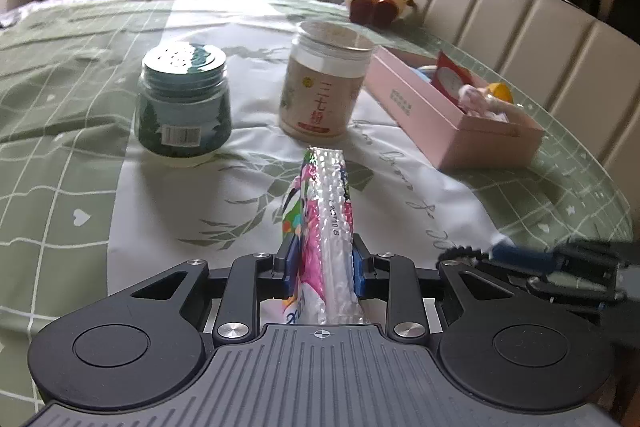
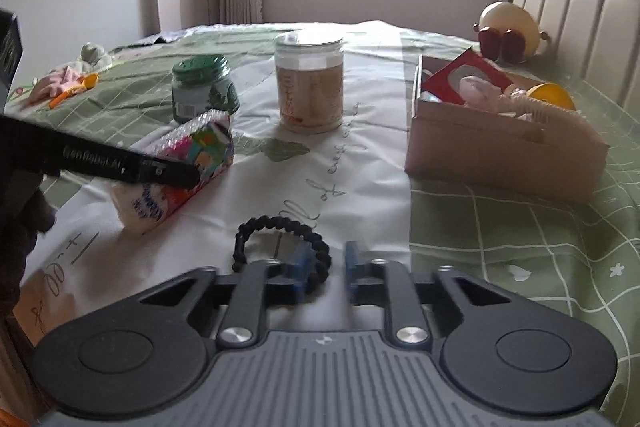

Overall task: Organize soft objects
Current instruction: 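Grasp the black beaded bracelet with the right gripper while the left holds the packet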

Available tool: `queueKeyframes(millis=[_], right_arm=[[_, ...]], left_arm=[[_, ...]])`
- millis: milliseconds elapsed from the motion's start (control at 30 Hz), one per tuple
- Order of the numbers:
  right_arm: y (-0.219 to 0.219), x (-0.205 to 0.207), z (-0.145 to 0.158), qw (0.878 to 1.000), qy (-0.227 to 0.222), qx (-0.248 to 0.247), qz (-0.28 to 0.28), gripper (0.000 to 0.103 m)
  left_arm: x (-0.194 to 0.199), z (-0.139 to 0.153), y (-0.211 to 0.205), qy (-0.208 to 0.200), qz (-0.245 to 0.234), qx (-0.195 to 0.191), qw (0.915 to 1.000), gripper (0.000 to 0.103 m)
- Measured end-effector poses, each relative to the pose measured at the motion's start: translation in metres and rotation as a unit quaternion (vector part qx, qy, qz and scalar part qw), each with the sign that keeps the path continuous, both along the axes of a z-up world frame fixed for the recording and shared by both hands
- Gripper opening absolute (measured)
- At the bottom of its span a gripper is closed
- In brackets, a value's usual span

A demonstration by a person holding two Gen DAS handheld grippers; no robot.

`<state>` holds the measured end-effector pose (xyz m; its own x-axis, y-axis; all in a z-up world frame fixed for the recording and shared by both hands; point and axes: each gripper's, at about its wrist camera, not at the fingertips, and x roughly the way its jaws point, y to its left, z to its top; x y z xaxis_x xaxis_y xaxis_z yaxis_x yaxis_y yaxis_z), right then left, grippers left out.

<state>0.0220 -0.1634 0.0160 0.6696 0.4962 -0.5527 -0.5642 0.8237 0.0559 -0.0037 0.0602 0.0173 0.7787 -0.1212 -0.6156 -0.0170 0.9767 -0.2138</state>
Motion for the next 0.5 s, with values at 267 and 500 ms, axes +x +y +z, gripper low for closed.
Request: queueKeyframes(millis=[267, 500], right_arm=[[0.007, -0.007, 0.003, 1.000, -0.021, -0.003, 0.009, 0.036], [0.000, 0.005, -0.002, 1.000, 0.021, -0.017, 0.012, 0.008]], left_arm=[[-0.009, -0.004, 0.002, -0.024, -0.009, -0.019, 0.9995, 0.028], [-0.023, 0.000, -0.010, -0.039, -0.016, 0.016, 0.9990, 0.025]])
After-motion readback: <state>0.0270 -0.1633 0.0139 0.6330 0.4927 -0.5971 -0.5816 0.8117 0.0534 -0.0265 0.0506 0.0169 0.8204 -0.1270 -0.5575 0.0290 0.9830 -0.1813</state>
